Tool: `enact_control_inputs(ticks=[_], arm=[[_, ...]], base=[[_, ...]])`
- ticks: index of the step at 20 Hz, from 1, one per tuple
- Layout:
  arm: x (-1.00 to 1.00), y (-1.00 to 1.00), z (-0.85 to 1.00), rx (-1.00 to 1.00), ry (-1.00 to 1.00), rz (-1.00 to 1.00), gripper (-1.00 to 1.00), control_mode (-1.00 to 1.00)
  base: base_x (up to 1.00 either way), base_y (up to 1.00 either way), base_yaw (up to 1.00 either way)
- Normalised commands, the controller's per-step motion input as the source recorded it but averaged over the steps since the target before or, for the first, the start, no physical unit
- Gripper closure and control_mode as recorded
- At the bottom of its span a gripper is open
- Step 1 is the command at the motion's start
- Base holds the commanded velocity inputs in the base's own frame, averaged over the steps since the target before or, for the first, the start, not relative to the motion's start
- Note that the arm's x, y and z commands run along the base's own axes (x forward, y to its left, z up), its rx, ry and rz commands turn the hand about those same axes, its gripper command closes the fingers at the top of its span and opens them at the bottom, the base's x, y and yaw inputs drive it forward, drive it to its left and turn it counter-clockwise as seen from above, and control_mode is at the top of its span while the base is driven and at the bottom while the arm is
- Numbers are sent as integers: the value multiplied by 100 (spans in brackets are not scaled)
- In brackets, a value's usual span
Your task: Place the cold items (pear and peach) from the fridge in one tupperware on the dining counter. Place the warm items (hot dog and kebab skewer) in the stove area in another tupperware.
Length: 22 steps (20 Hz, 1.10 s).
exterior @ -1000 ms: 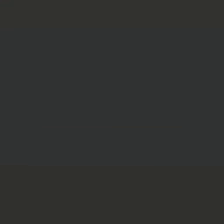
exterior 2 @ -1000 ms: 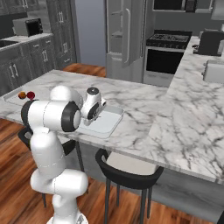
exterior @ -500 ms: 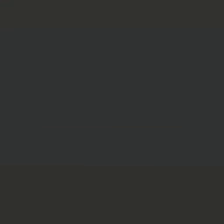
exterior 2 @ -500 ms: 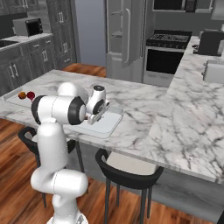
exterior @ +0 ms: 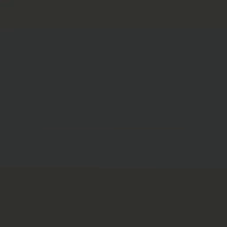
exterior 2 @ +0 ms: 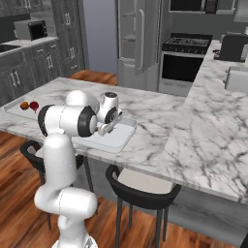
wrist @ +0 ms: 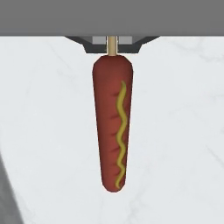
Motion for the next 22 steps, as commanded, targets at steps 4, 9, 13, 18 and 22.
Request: enact_control_inputs(ticks=[4, 9, 13, 18, 22], arm=[[0, 0, 0, 0, 3, -2, -100, -100], [0, 0, 1, 0, 0, 0, -100, -100], [-6, 0, 19, -9, 0, -5, -100, -100], [-41, 4, 77, -3, -1, -21, -100, -100], [-94, 37, 66, 2, 1, -44, -100, -100]], base=[[0, 0, 0], [0, 0, 0], [0, 0, 0], [0, 0, 0], [0, 0, 0]])
